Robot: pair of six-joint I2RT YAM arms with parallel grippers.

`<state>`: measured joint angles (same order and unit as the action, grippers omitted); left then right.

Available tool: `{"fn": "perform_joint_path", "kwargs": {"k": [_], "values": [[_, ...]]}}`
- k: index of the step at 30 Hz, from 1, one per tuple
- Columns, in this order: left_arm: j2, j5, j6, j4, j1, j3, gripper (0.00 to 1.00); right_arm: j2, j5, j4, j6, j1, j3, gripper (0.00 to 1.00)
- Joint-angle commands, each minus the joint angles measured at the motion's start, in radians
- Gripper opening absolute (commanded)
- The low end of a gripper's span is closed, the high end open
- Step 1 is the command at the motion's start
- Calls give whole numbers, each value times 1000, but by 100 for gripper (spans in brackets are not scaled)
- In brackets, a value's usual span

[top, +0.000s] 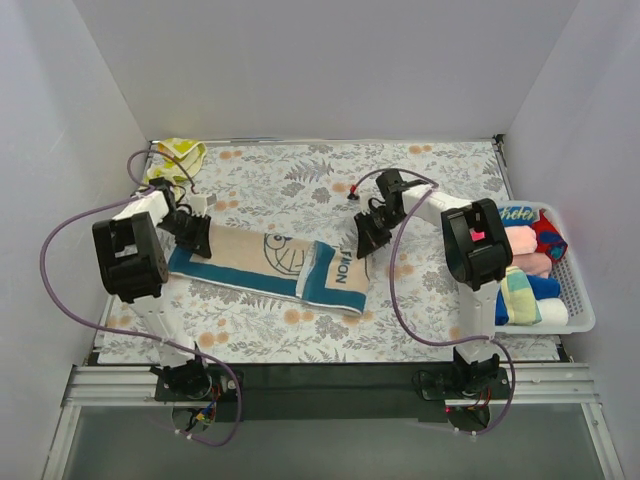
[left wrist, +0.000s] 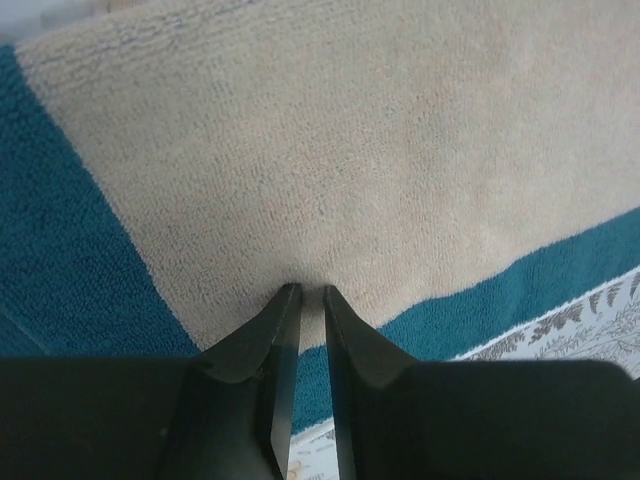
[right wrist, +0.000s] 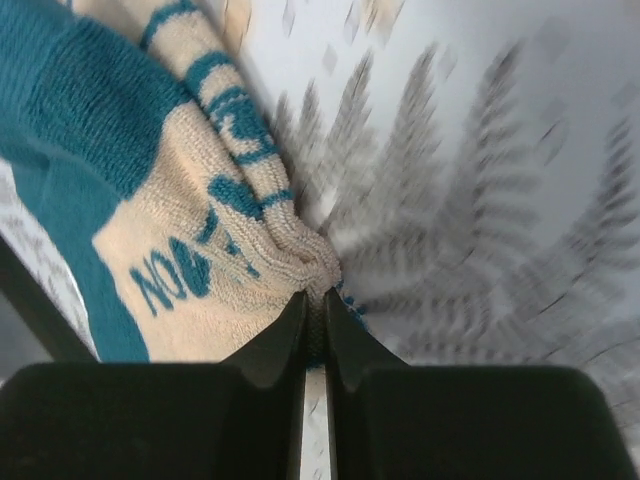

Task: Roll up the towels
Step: Fold the towel

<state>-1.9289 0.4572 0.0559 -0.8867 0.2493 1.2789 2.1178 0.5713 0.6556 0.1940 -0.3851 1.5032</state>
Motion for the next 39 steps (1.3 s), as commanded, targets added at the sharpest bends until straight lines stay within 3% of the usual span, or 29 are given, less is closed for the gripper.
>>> {"fn": "perform_joint_path", "kwargs": {"k": [1,5,12,14,18,25,30,39], "values": [[-123,6,12,95,-68,94,16,-80,5,64,64,-14,-159,13],[-288,38,30,120,-148,314,17,-130,61,73,78,-60,-276,18],[-519,100,105,131,-275,760,39,-197,148,99,74,-147,-330,32],[-503,97,88,132,-291,798,44,-209,136,119,78,-144,-316,34],[-400,130,99,134,-295,787,48,-228,136,142,71,-117,-275,38],[-156,69,85,114,-301,550,48,-234,111,148,38,-74,-209,38],[-130,34,82,117,-305,387,36,-194,94,139,28,-72,-201,34],[-225,11,94,138,-321,372,27,-136,131,70,-21,-80,-247,25]]}}
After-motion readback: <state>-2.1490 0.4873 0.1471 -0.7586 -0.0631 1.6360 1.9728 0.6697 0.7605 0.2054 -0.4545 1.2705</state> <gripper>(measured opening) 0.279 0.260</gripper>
